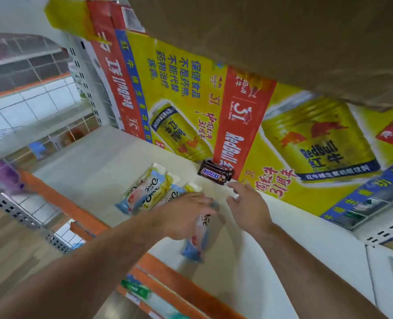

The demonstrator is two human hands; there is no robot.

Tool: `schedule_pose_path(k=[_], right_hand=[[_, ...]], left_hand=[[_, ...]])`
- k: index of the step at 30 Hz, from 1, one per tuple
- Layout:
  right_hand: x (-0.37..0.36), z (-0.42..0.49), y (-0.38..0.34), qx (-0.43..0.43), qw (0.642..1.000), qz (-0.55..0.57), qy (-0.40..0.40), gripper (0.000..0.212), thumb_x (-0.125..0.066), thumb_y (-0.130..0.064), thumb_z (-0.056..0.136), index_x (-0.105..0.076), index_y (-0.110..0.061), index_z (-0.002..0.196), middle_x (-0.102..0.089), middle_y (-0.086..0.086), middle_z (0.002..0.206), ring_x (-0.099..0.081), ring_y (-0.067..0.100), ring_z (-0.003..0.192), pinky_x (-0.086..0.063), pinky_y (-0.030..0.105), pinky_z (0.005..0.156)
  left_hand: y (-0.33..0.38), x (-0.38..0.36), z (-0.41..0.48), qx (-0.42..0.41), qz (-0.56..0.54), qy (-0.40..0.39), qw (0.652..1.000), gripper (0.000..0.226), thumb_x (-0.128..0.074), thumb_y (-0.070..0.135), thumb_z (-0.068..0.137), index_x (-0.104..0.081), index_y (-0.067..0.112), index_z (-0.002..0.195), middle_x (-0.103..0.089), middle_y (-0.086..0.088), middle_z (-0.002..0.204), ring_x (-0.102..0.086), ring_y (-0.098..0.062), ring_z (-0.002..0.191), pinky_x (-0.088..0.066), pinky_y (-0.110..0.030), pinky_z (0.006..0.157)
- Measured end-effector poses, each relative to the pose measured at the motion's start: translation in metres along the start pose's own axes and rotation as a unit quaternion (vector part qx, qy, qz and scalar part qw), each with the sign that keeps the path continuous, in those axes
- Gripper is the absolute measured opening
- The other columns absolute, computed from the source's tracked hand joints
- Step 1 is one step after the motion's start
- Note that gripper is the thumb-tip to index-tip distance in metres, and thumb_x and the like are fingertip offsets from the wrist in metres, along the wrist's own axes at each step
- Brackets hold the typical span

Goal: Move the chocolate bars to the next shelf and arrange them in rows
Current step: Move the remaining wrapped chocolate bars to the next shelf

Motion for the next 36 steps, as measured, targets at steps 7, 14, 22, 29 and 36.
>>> schedule_pose_path(k=[7, 14, 22, 29, 36], right_hand=[[-0.015, 0.051, 0.003, 0.050, 0.997, -0.045, 0.049, 0.037, -0.061, -0.031, 0.090, -0.057, -0.029, 0.127, -0.053, 0.002, 0.116, -0.056, 0.024, 0.100, -0.051, 0.036, 0.077], [-0.021, 0.050, 0.000, 0.046, 0.995, -0.054, 0.067, 0.026, -0.069, -0.027, 0.084, -0.060, -0.022, 0.108, -0.054, 0.001, 0.110, -0.056, 0.022, 0.094, -0.051, 0.035, 0.069], [-0.010, 0.023, -0.004, -0.102, 0.988, 0.107, 0.046, 0.025, -0.070, -0.011, 0.080, -0.051, -0.026, 0.076, -0.059, -0.011, 0.069, -0.051, 0.003, 0.059, -0.036, 0.015, 0.051], [0.010, -0.055, 0.011, -0.242, 0.961, 0.123, 0.058, 0.036, -0.060, -0.010, 0.084, -0.055, -0.037, 0.108, -0.062, -0.008, 0.073, -0.058, 0.007, 0.066, -0.038, 0.017, 0.052], [0.033, -0.157, 0.028, -0.329, 0.921, 0.143, 0.153, 0.046, -0.056, -0.004, 0.080, -0.068, -0.049, 0.083, -0.060, -0.011, 0.058, -0.051, 0.006, 0.053, -0.041, 0.026, 0.056]], left_hand=[[-0.015, 0.013, 0.033, -0.006, -0.013, -0.073, 0.997, 0.075, -0.076, 0.034, 0.076, -0.042, 0.034, 0.143, -0.040, 0.004, 0.139, -0.035, -0.016, 0.126, -0.029, -0.022, 0.100], [-0.019, 0.022, 0.044, -0.012, 0.012, -0.113, 0.993, 0.064, -0.076, 0.051, 0.071, -0.048, 0.034, 0.127, -0.043, 0.000, 0.119, -0.036, -0.019, 0.115, -0.035, -0.038, 0.098], [-0.019, 0.028, 0.044, -0.037, -0.095, -0.099, 0.990, 0.045, -0.081, 0.032, 0.067, -0.049, 0.025, 0.099, -0.050, 0.008, 0.096, -0.047, -0.013, 0.085, -0.036, -0.031, 0.061], [-0.014, 0.014, 0.054, -0.077, -0.223, -0.115, 0.965, 0.031, -0.077, 0.019, 0.071, -0.061, 0.032, 0.094, -0.062, 0.012, 0.097, -0.060, -0.007, 0.086, -0.049, -0.021, 0.071], [0.035, 0.006, 0.054, -0.089, -0.381, -0.186, 0.901, 0.023, -0.058, -0.004, 0.088, -0.067, 0.012, 0.100, -0.070, -0.007, 0.091, -0.066, -0.019, 0.062, -0.055, -0.027, 0.054]])
Point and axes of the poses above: each hand's wrist, its own z-axis towards the middle knuckle, its own x-axis out of the back of the hand, y = z × x, the point moved 1 cm from there along z, towards the middle knuckle
